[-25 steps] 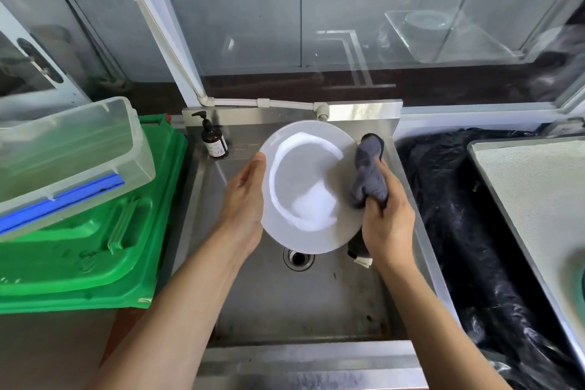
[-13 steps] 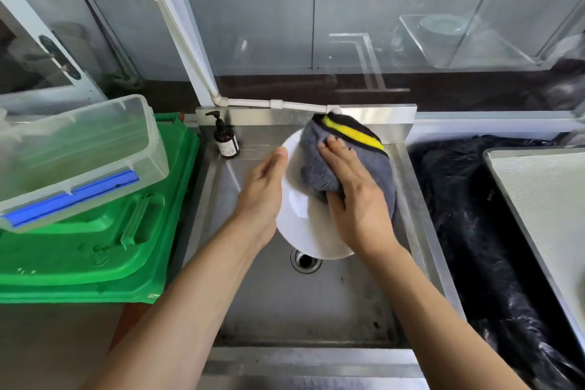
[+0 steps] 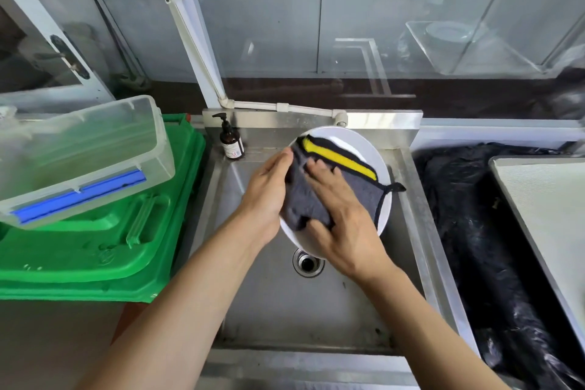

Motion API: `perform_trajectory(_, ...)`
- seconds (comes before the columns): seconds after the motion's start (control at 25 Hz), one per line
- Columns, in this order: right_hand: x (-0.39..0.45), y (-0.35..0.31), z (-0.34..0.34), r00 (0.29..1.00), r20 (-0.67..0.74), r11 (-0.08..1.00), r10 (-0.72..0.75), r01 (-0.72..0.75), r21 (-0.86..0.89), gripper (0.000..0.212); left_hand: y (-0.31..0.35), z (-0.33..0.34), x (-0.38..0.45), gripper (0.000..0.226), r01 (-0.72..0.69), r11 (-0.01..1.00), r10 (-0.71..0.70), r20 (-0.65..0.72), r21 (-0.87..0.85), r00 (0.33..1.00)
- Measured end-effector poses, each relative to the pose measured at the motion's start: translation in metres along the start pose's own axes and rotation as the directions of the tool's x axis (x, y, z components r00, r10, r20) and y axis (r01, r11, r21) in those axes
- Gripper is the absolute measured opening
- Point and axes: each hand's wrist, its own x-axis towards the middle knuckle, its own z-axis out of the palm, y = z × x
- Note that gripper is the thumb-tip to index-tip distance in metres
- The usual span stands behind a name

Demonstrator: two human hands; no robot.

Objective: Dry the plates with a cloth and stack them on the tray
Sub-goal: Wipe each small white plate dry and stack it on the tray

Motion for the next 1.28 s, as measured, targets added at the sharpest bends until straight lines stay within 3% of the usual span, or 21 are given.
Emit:
perform_trajectory(0.16,-0.029,-0.001,0.011,0.991,0.081,0.994,-0.106,0.109,-0.027,0.059,-0.002,-0.013,-0.001,0.039,-0.028,0.997,0.023,0.081,0.066,0.996)
perform_trajectory(0.36,0.006,-0.004,0.001,0.996,-0.043,0.997,0.08,-0.08,0.008,0.061,-0.001,-0.006,-0.005,0.039,-0.045,0.996,0.04,0.068,0.071,0.997)
perform_trajectory(0.56,-0.019,-0.003,0.008,0.982,0.128,0.989,-0.136,0.142,-0.038,0.061,0.002,-0.017,-0.003,0.035,-0.013,0.996,0.012,0.012,0.085,1.0)
perform_trajectory(0.72,0.013,0.003,-0.001,0.981,-0.053,0.982,0.188,-0.188,-0.001,0.072,-0.008,-0.012,-0.01,0.039,-0.018,0.995,0.023,-0.046,0.095,0.999)
perform_trajectory(0.88,0.027,0.0,-0.004,1.0,0.009,0.997,-0.008,0.009,-0.08,0.065,-0.002,-0.012,-0.007,0.04,-0.056,0.995,0.061,-0.067,0.085,0.996)
perform_trajectory(1.08,0.017,0.024,-0.027,0.968,-0.185,0.971,0.171,-0.197,-0.133,0.063,0.008,-0.014,-0.006,0.026,-0.09,0.99,0.103,-0.125,0.106,0.987)
perform_trajectory(1.28,-0.048,0.015,-0.003,0.963,-0.165,0.975,0.214,-0.222,-0.031,0.063,0.015,-0.016,0.005,0.025,-0.099,0.985,0.121,-0.157,0.143,0.98)
